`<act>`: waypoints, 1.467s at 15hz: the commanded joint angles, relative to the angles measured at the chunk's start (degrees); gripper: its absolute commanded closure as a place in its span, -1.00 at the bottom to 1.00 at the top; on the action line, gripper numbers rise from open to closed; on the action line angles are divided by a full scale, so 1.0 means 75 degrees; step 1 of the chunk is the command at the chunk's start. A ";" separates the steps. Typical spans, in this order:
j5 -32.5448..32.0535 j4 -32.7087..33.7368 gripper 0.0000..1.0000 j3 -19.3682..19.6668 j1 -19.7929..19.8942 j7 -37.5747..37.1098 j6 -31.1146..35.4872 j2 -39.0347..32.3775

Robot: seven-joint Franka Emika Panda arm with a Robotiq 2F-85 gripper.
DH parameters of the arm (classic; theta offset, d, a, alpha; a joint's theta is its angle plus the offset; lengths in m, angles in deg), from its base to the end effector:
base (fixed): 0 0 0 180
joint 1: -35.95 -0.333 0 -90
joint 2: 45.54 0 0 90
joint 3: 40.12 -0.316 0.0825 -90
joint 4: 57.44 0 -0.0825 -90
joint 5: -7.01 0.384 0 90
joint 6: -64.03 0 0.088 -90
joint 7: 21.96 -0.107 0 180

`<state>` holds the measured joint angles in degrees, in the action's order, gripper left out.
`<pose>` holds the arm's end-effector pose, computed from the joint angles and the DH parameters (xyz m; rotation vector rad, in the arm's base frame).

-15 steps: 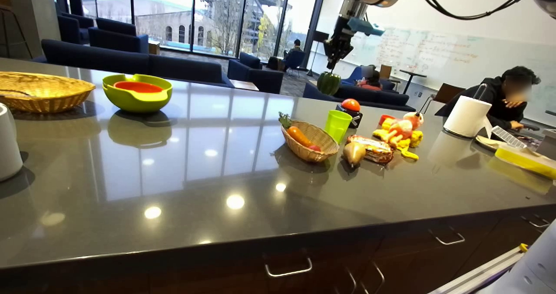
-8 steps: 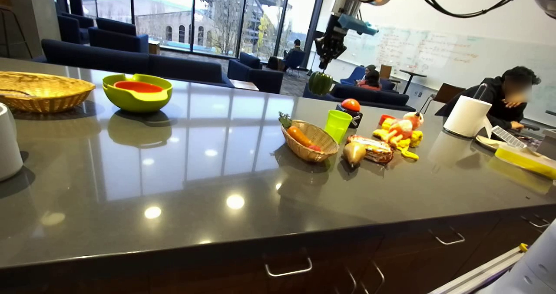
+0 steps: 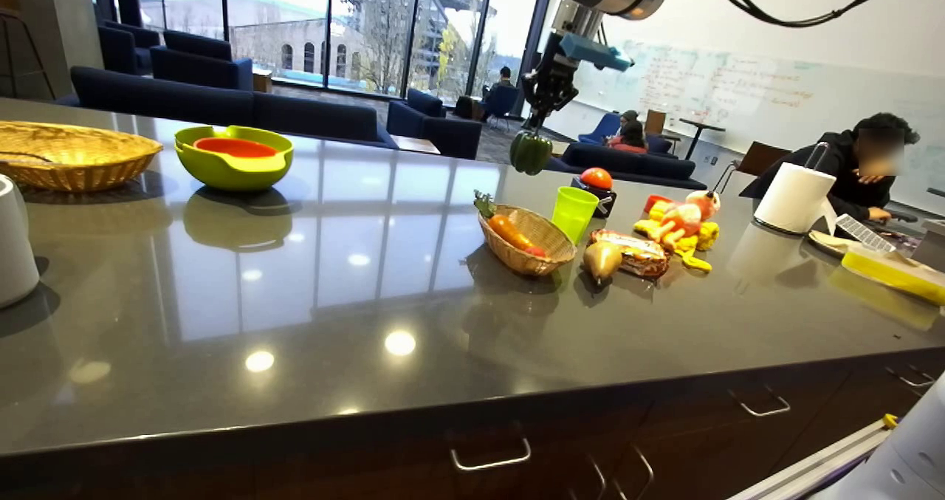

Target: Put the green bell pepper in the basket on the right.

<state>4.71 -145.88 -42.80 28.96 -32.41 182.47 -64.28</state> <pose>0.6694 0.1079 0.4836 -3.1139 0.0030 -0.3089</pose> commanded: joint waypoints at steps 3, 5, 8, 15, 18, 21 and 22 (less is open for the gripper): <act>-0.0020 -0.1904 0.95 -0.0182 -0.0281 -0.0722 0.0502 0.1353; -0.0044 -0.2376 0.95 -0.0273 -0.0348 -0.0913 0.0645 0.1648; 0.0010 -0.2961 0.95 -0.0389 -0.0370 -0.1123 0.0842 0.1940; 0.0205 -0.3878 0.95 -0.0490 -0.0310 -0.1178 0.1113 0.2281; 0.0413 -0.4083 0.95 -0.0514 -0.0318 -0.1228 0.1078 0.2360; 0.0535 -0.4256 0.95 -0.0539 -0.0323 -0.1266 0.1106 0.2409; 0.0521 -0.4319 0.95 -0.0544 -0.0324 -0.1326 0.1093 0.2438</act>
<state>8.01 -175.24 -46.25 26.18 -40.81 189.81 -48.62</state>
